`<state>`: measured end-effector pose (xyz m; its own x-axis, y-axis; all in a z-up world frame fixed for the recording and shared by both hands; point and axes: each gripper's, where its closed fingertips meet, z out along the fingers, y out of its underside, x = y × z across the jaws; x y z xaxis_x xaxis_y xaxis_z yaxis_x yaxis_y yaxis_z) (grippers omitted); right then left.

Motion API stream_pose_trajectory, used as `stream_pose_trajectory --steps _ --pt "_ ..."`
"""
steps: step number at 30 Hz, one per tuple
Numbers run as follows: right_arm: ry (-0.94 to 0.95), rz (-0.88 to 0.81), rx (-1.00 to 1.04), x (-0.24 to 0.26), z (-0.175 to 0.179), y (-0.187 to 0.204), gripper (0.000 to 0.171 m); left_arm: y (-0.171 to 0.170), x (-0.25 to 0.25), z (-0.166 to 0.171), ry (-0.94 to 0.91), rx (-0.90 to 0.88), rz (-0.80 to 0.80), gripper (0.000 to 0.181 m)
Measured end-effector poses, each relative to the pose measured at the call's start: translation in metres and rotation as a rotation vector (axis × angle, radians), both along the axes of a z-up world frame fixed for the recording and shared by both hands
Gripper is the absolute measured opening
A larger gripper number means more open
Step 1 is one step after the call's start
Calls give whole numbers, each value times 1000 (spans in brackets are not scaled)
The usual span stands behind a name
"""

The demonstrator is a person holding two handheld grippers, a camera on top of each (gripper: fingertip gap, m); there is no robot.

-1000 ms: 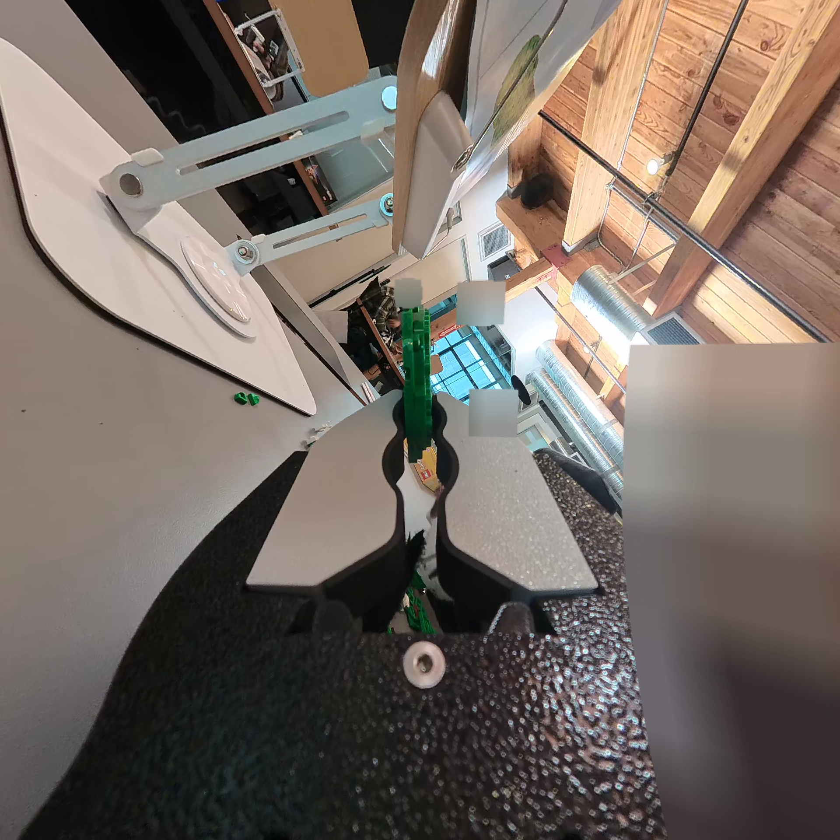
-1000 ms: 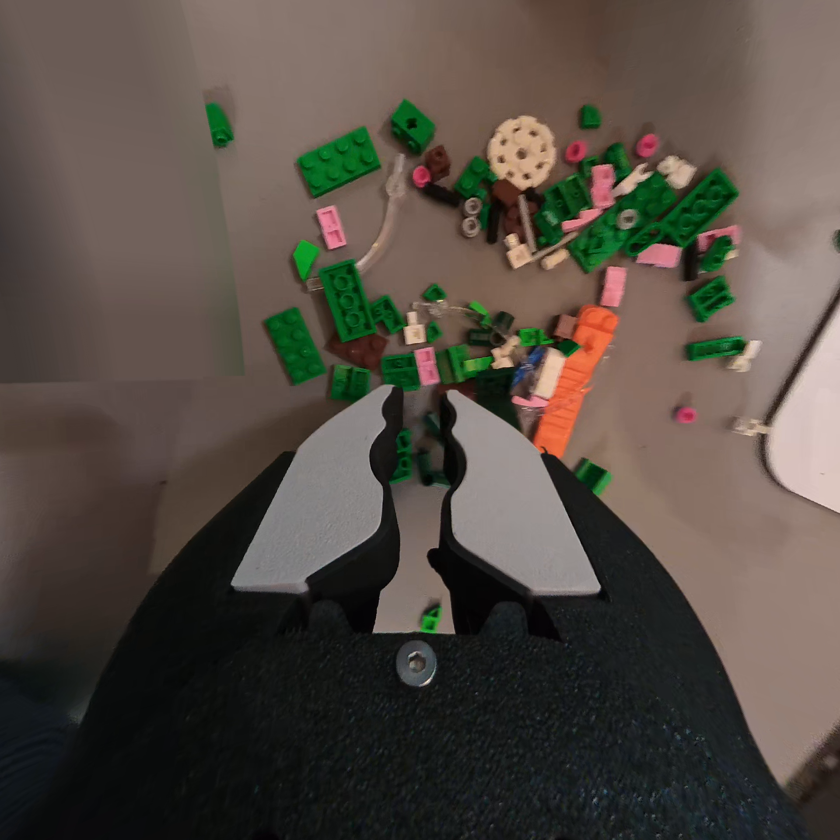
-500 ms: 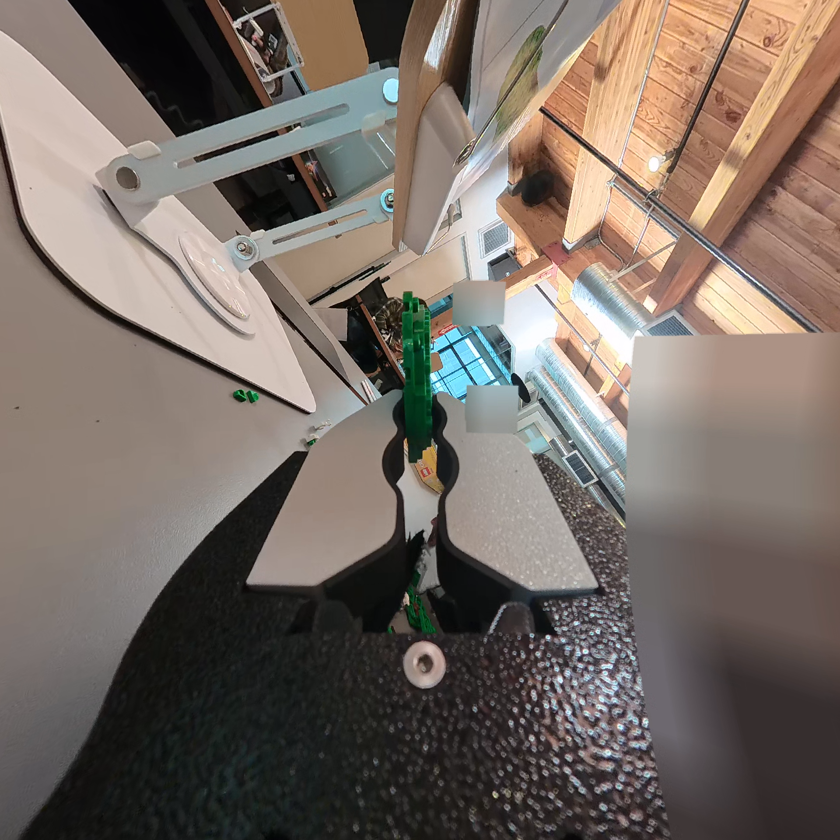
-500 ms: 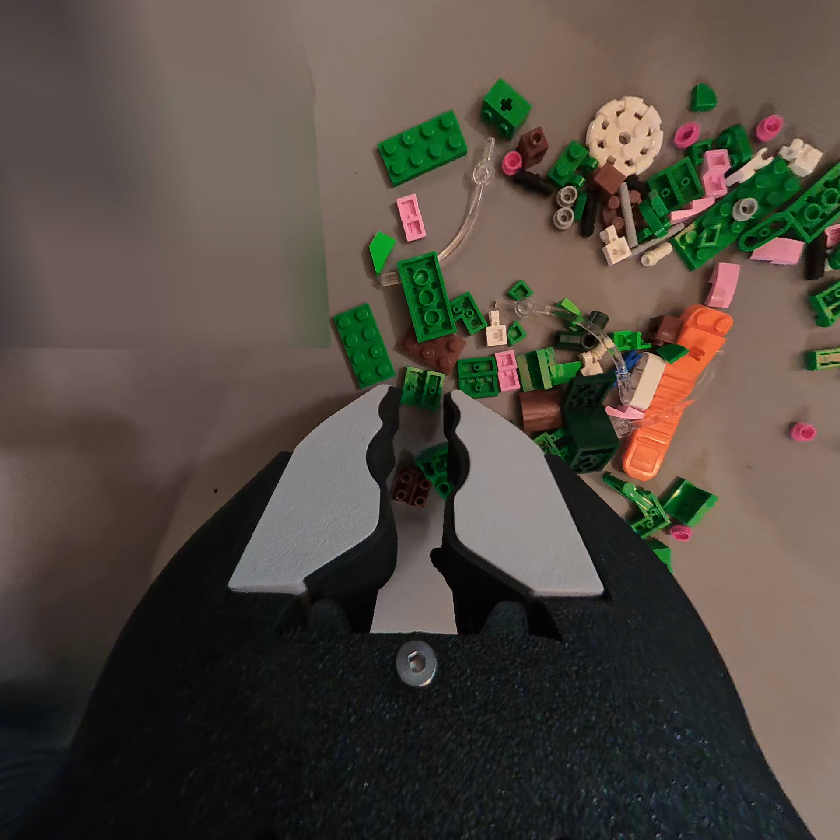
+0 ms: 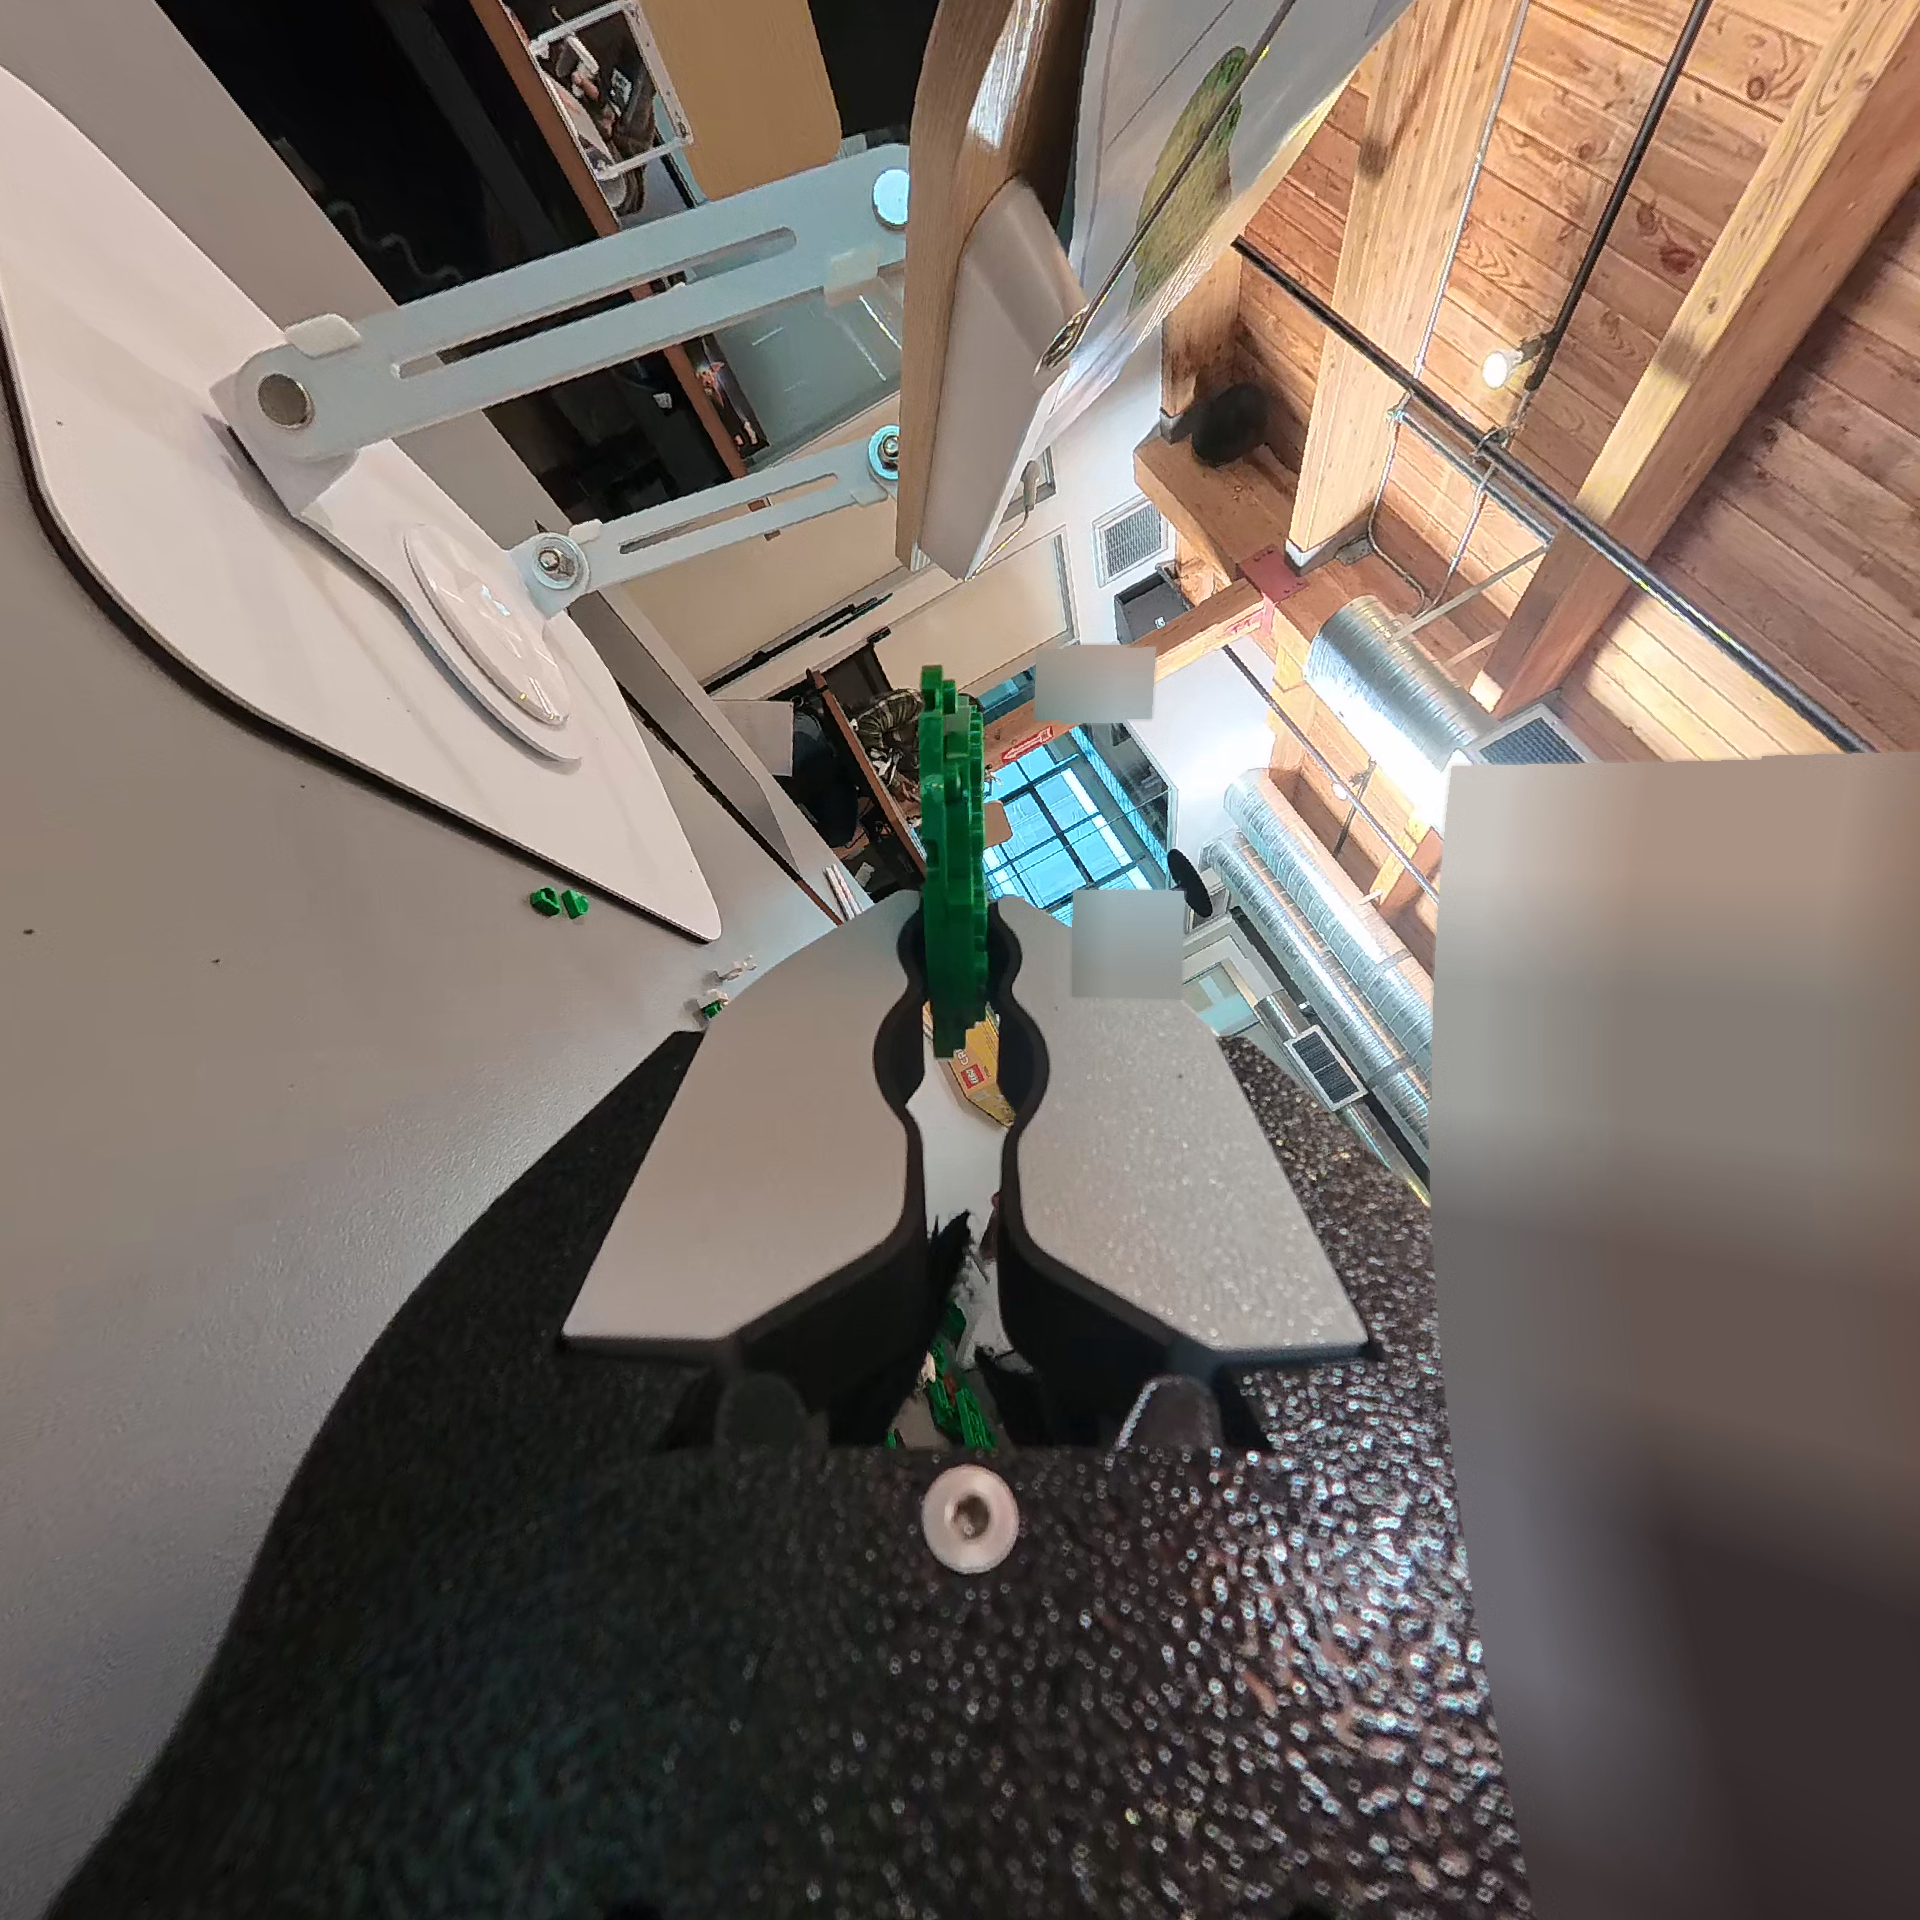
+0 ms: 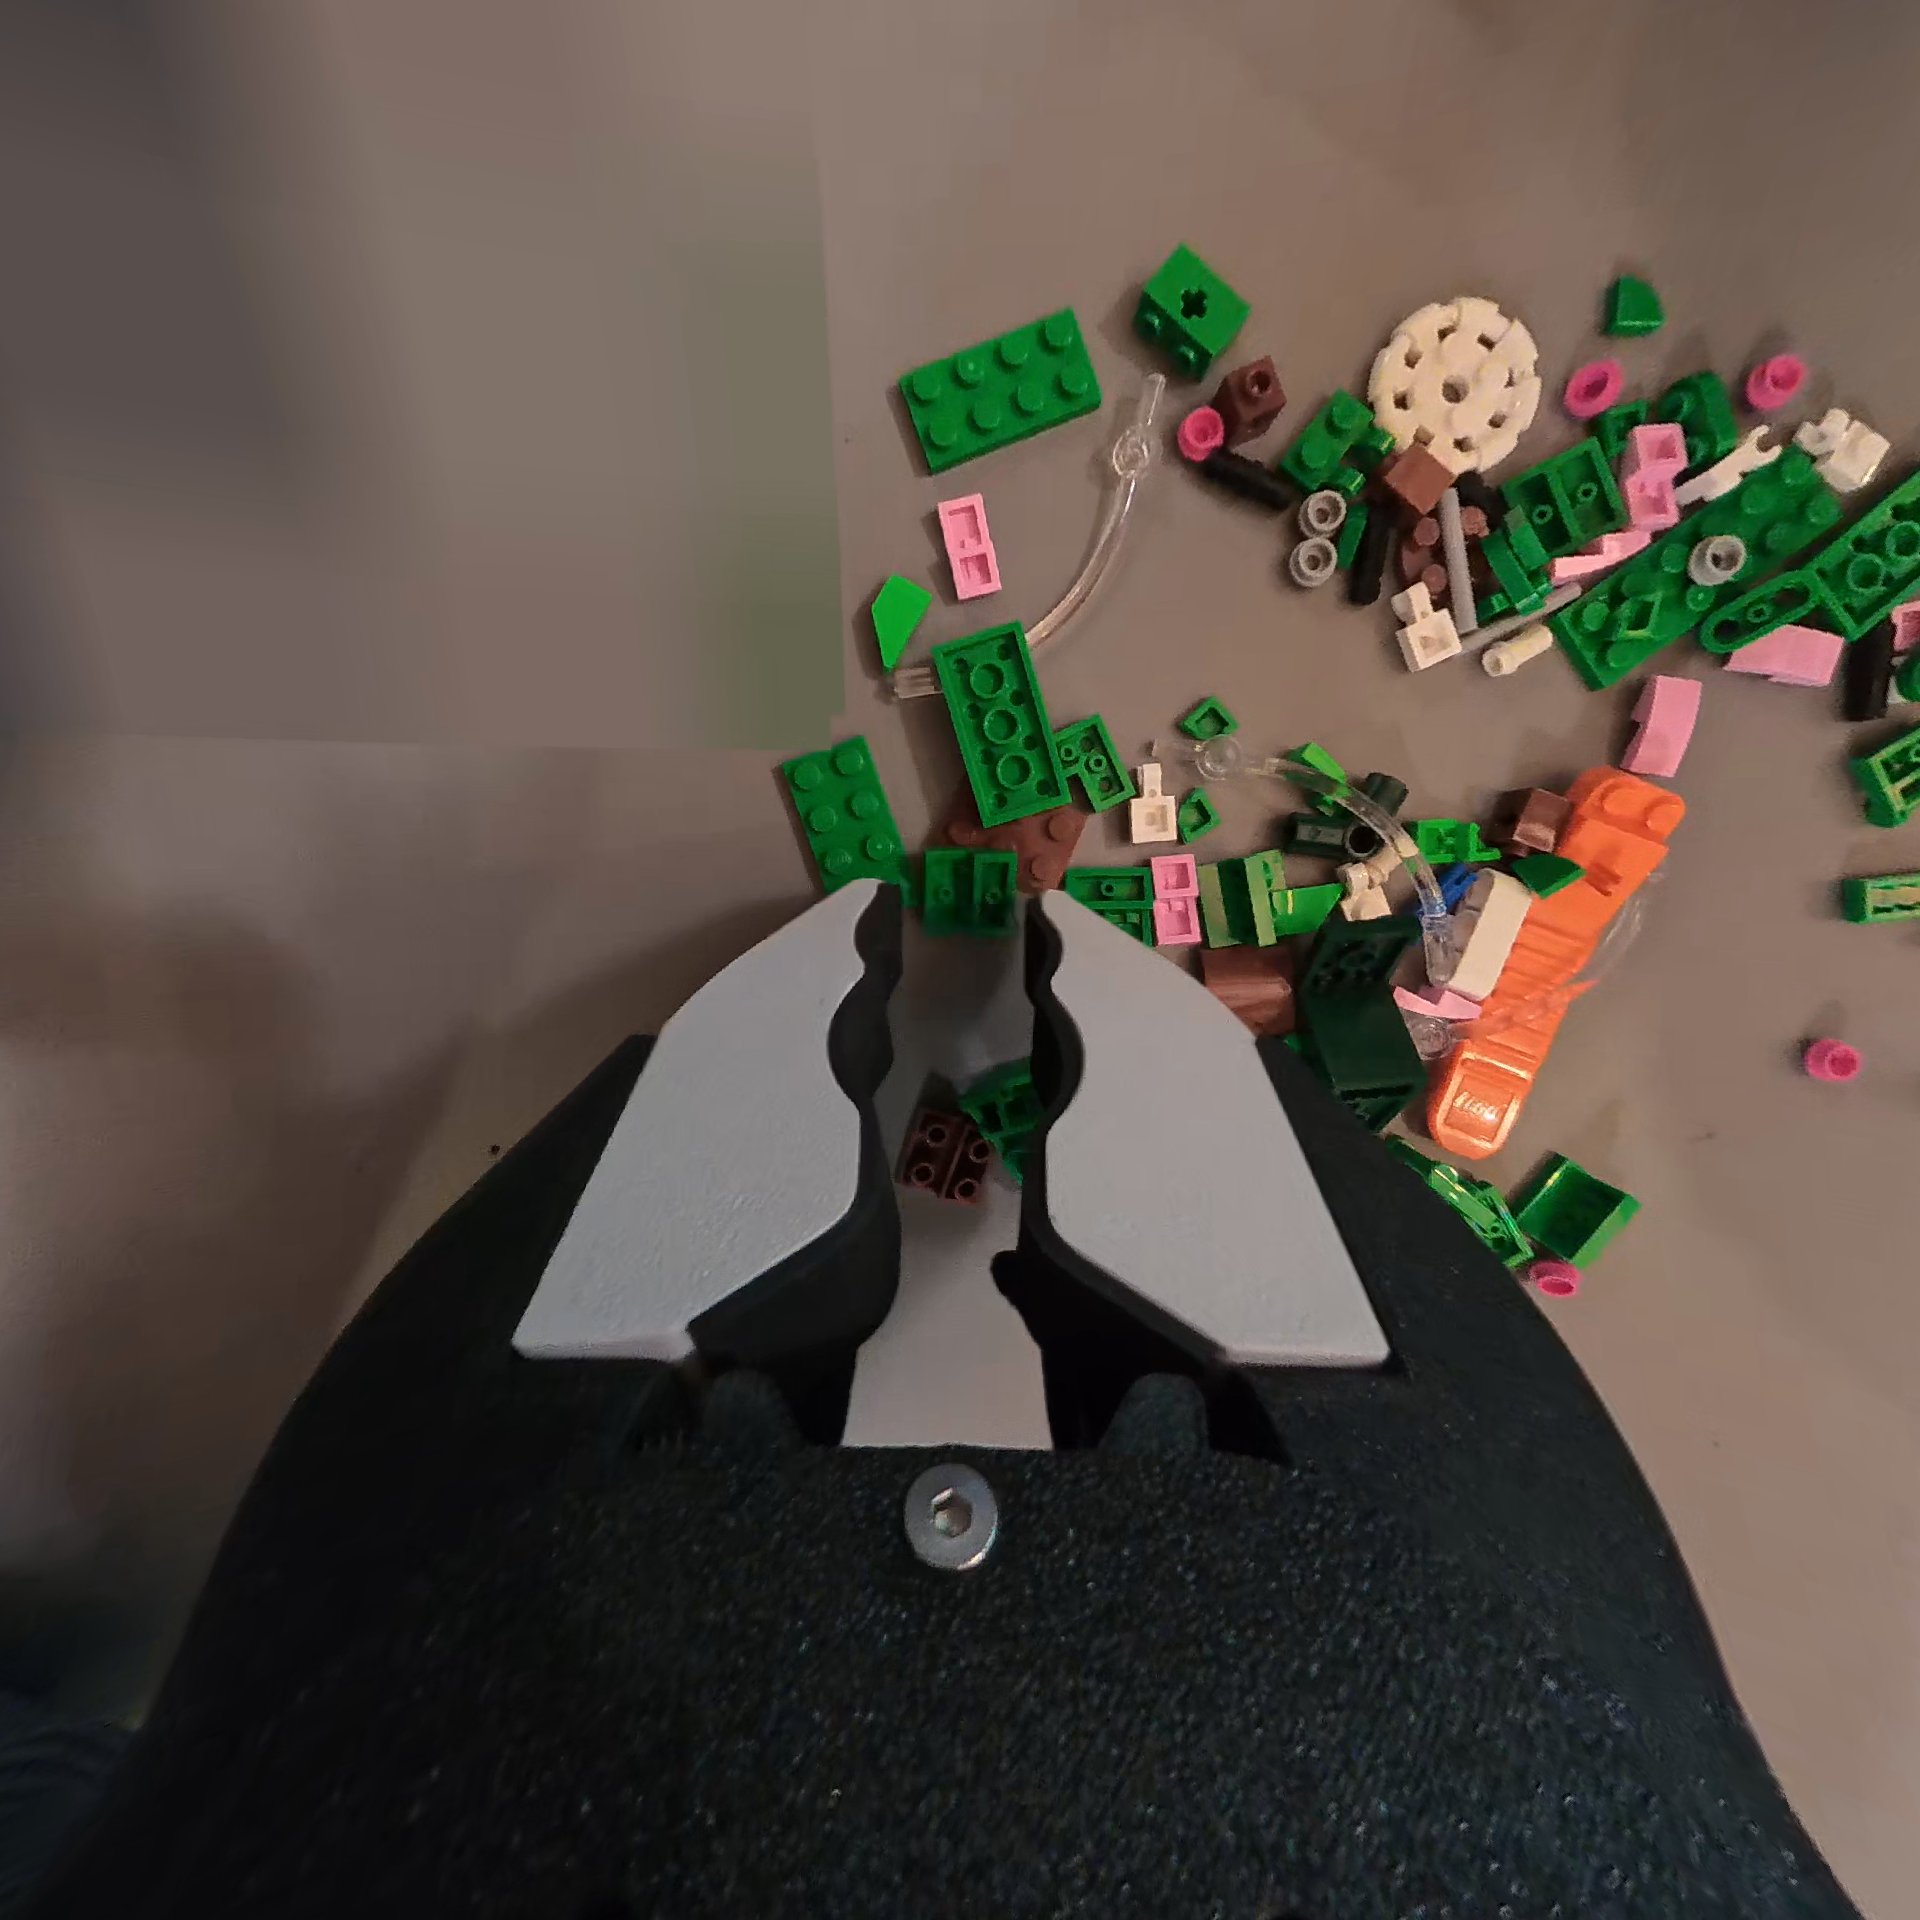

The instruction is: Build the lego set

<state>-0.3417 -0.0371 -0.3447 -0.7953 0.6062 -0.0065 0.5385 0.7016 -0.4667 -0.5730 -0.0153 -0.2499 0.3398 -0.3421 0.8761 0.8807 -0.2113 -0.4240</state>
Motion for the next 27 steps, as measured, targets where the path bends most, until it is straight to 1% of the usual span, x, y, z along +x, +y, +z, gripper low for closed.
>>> stream_pose_trajectory --steps 1,4,7,10,15,17,19,22,25,27 --pt "-2 11 -25 2 3 -3 26 0 0 0 0 1 0 8" --pt "11 60 -114 7 15 -17 28 0 1 0 2 0 -3 8" --pt "7 115 -83 9 12 -28 27 1 2 0 -1 -2 -7 8" --pt "-9 139 4 9 1 -27 24 1 3 0 2 -2 -9 8" --pt "-12 164 -3 9 -2 -33 4 1 3 0 0 -2 -9 8" --pt "-18 180 -29 11 0 -39 5 1 3 0 1 -1 -11 8" --pt "-15 182 -58 10 3 -43 10 0 3 0 2 -1 -10 8" --pt "16 123 -27 4 7 -28 17 0 2 1 -1 2 -8 8" --pt "36 6 21 0 11 4 22 0 2 1 1 3 -9 8" --pt "48 -73 18 -1 16 24 24 0 3 1 1 4 -10 8"
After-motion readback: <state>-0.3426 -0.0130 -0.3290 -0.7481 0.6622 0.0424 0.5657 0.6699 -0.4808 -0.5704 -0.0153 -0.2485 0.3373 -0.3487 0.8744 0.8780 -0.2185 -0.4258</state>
